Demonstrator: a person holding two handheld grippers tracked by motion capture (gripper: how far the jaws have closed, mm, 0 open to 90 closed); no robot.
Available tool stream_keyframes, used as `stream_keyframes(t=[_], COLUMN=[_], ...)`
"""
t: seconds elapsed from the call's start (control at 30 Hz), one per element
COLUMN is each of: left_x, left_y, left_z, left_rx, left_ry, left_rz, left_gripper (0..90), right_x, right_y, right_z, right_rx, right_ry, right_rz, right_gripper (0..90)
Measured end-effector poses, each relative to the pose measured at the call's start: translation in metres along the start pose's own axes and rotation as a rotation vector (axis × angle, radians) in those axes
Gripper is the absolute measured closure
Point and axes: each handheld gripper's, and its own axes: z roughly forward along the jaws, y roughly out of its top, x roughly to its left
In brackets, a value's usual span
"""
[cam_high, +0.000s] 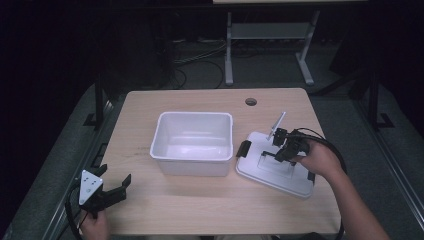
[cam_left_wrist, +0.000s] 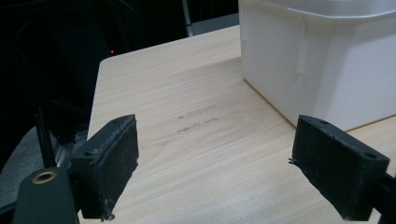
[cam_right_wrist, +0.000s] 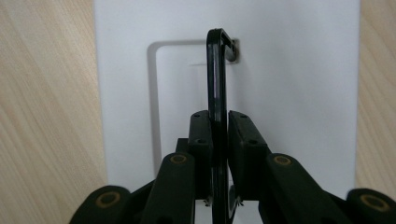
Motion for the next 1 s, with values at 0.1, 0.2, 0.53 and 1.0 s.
stream_keyframes(t=[0.1, 0.2, 0.53, 1.0], left_x=[0.0, 0.0, 0.0, 0.0], left_y=[0.0, 0.0, 0.0, 0.0], left_z=[0.0, 0.0, 0.0, 0.0], left_rx=[-0.001, -0.001, -0.001, -0.003], left_ry=[0.001, 0.0, 0.0, 0.0], left_rz=[-0.001, -0.002, -0.002, -0.004], left_gripper=[14.0, 14.0, 14.0, 14.0], right_x=[-0.002, -0.004, -0.009, -0.017], right_y=[0.0, -0.001, -0.002, 0.002], right_z=[0.0, -0.001, -0.001, -0.002], right_rx=[-0.004, -0.007, -0.017, 0.001], right_ry=[-0.001, 0.003, 0.011, 0.032], right_rz=[0.004, 0.013, 0.02, -0.019], right_gripper=[79.9, 80.2, 81.2, 84.5])
